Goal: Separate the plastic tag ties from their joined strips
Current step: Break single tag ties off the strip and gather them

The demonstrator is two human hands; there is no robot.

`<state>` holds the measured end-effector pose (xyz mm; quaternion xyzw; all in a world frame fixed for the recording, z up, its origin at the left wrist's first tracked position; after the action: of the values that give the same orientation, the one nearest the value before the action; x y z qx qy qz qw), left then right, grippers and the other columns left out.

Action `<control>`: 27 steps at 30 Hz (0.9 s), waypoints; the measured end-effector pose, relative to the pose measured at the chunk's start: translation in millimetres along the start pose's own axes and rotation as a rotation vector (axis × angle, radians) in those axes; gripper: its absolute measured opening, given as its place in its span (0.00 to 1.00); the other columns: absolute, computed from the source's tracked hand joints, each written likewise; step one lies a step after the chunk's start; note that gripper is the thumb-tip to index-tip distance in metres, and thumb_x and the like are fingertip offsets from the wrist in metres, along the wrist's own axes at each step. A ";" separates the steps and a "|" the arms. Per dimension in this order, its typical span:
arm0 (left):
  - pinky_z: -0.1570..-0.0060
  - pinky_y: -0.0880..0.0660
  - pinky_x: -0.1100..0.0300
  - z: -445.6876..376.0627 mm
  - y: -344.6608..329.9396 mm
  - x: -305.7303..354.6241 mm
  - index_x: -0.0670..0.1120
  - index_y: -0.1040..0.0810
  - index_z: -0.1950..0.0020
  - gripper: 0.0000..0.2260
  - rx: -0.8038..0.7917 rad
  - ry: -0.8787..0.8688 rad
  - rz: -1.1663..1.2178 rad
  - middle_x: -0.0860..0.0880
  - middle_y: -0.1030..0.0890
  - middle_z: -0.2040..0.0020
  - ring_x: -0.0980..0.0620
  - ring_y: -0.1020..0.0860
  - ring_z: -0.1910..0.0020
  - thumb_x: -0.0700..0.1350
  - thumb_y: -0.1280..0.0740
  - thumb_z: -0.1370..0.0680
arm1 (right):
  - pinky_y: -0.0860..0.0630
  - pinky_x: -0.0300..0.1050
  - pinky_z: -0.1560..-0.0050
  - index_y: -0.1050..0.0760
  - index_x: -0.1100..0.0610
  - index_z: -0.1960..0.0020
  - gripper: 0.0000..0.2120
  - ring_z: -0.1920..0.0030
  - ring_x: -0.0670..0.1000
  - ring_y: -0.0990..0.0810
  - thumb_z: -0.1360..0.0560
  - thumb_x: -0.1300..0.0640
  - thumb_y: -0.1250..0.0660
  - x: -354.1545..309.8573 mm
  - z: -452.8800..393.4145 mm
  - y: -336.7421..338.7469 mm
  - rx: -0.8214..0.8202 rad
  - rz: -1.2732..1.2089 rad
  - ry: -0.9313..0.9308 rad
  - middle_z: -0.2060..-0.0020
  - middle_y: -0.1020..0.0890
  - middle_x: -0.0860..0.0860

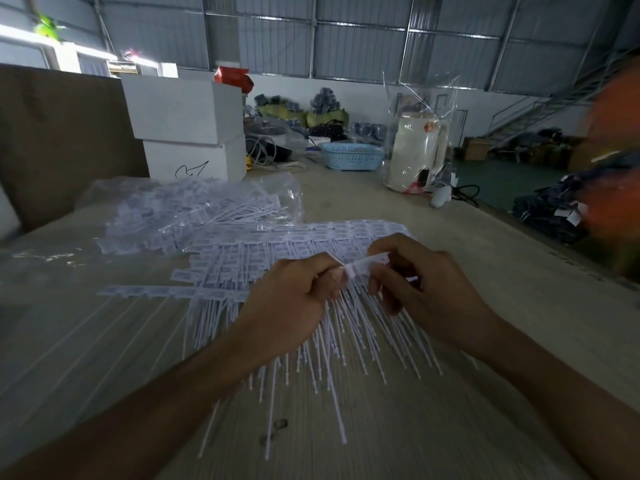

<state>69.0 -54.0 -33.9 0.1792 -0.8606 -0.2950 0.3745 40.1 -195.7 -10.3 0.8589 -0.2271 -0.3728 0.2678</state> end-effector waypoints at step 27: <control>0.48 0.24 0.59 0.9 9.1 22.7 0.54 0.20 0.40 0.10 0.061 -0.108 0.022 0.58 0.17 0.47 0.61 0.20 0.50 0.49 0.31 0.21 | 0.33 0.39 0.76 0.19 0.56 0.53 0.15 0.76 0.50 0.29 0.18 0.67 0.41 33.5 -1.0 15.5 -0.016 -0.138 -0.282 0.63 0.21 0.57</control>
<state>52.6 -58.7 -16.3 0.1649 -0.8901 -0.2734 0.3253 58.7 -226.9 -17.3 0.8095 -0.2001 -0.5087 0.2140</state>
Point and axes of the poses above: each hand's wrist, its own z-axis away from the middle knuckle, its own y-axis out of the back of the hand, x = y × z, the point moved 10 cm from there along -z, towards the middle knuckle
